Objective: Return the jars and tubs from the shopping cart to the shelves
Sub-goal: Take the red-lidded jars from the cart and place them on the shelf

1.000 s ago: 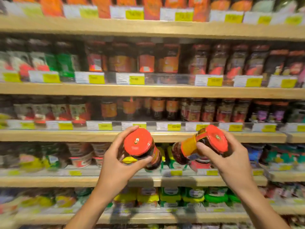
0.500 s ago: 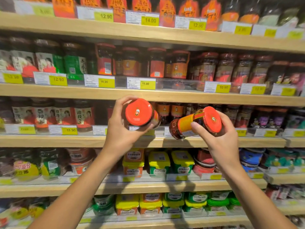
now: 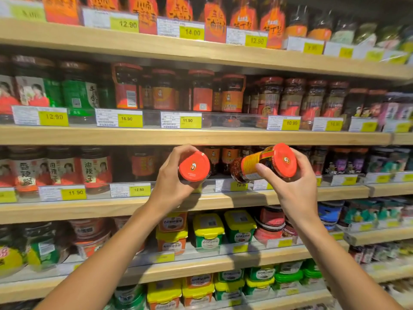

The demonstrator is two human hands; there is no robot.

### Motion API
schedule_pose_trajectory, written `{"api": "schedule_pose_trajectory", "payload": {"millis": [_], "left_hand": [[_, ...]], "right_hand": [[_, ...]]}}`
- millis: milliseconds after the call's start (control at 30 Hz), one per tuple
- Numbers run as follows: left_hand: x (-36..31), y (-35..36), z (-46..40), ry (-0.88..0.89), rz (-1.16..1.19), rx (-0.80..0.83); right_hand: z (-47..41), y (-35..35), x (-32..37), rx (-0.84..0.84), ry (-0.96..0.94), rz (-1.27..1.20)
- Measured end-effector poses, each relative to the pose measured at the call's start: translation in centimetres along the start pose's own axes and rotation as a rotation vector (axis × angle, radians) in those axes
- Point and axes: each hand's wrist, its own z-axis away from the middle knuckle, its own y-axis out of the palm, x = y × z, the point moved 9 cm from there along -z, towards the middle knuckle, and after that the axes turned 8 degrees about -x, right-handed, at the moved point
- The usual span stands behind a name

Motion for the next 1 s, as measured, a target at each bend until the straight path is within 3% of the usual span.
{"api": "schedule_pose_trajectory", "payload": {"millis": [267,400,600,867,1000], "left_hand": [[1.5,2.1,-0.6,-0.019,-0.009,0.122],[2.6,2.1,-0.7,-0.067,-0.039,0.104],[4.4,2.0,-0.9,-0.212,-0.098,0.051],[7.0,1.4,-1.8,-0.603,-0.194,-0.03],[7.5,1.8,-2.0,-0.666,-0.193,0.003]], "right_hand": [[0.2,0.9,-0.6,-0.025,-0.002,-0.002],[0.2,1.2,-1.0,-0.035,0.012,0.0],[0.3,1.7,-1.7,-0.035,0.033,-0.008],[0.4,2.4,-2.6,-0.064,0.04,-0.003],[0.1,2.9,-3.4,-0.061,0.059,0.003]]}}
